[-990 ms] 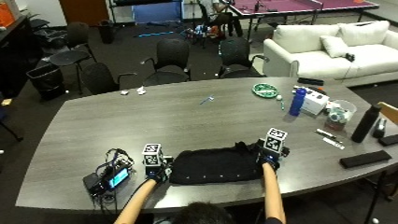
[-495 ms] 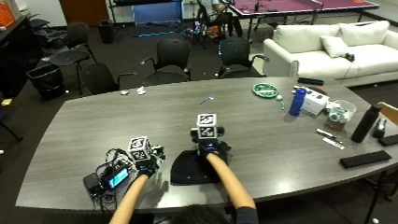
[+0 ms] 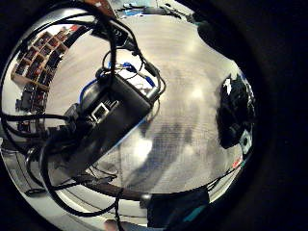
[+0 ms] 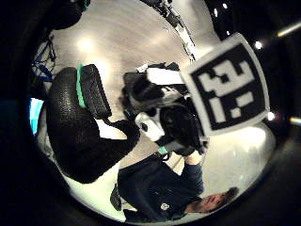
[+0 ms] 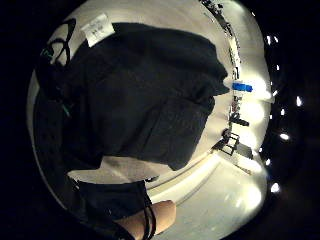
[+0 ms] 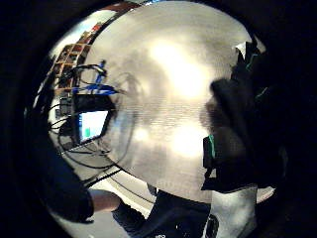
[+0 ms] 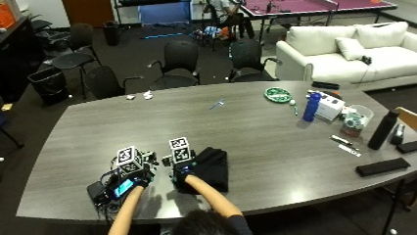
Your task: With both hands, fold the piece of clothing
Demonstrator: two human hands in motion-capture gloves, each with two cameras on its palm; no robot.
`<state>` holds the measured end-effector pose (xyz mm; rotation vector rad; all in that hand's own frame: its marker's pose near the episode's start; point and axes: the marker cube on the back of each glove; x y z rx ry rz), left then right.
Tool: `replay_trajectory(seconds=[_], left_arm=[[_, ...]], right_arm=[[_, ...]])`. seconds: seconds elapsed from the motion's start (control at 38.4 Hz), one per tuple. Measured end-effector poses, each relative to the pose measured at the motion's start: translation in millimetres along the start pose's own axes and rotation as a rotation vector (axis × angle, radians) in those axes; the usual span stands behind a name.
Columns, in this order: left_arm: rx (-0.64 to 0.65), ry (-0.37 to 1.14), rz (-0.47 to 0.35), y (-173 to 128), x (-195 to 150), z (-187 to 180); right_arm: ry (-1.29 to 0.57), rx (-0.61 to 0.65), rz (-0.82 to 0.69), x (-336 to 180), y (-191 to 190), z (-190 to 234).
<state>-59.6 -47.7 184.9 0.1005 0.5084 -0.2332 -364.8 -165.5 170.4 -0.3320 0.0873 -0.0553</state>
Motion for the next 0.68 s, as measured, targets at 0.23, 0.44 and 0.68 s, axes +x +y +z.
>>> replay_trajectory(seconds=[0.23, 0.44, 0.68], left_arm=[[-0.006, 0.007, -0.034, -6.0, 6.2, -14.0], [-0.012, -0.044, -0.026, -14.1, 16.8, -23.6], [0.006, -0.056, -0.004, -6.3, 32.0, -37.4]], right_arm=[[-0.072, 0.21, -0.002, 29.9, -29.8, -34.5], [-0.108, 0.28, 0.037, 81.3, 3.6, -70.8], [-0.134, 0.328, 0.093, 125.5, 10.7, -78.4]])
